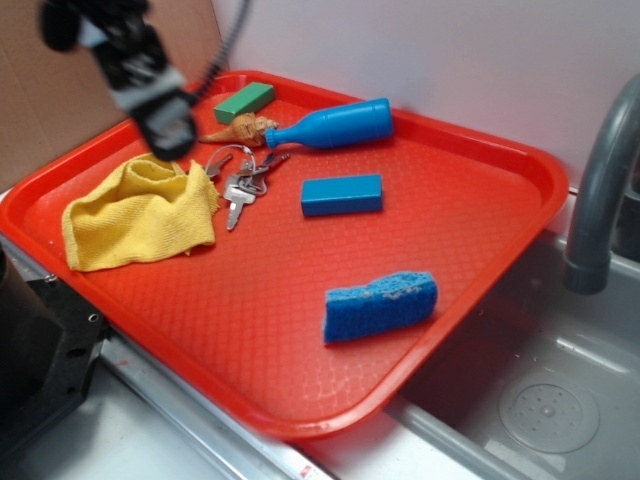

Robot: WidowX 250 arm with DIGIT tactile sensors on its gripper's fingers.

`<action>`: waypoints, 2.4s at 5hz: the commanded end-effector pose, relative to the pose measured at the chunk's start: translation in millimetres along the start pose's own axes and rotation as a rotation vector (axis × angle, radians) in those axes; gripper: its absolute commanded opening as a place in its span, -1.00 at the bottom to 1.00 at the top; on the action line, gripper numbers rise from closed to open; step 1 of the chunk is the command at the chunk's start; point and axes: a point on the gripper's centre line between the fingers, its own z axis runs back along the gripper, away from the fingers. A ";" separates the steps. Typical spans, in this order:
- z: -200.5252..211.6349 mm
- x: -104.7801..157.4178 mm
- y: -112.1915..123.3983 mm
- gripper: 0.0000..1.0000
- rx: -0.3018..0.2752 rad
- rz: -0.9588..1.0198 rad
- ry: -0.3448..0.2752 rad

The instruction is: Grab the blue sponge.

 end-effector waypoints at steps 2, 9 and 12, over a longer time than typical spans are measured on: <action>-22.6 24.7 -34.9 1.00 -0.004 -0.080 -0.040; -123.2 8.6 -48.4 -1.00 -0.101 -0.165 0.066; -47.3 37.4 -16.4 -1.00 -0.088 -0.033 -0.030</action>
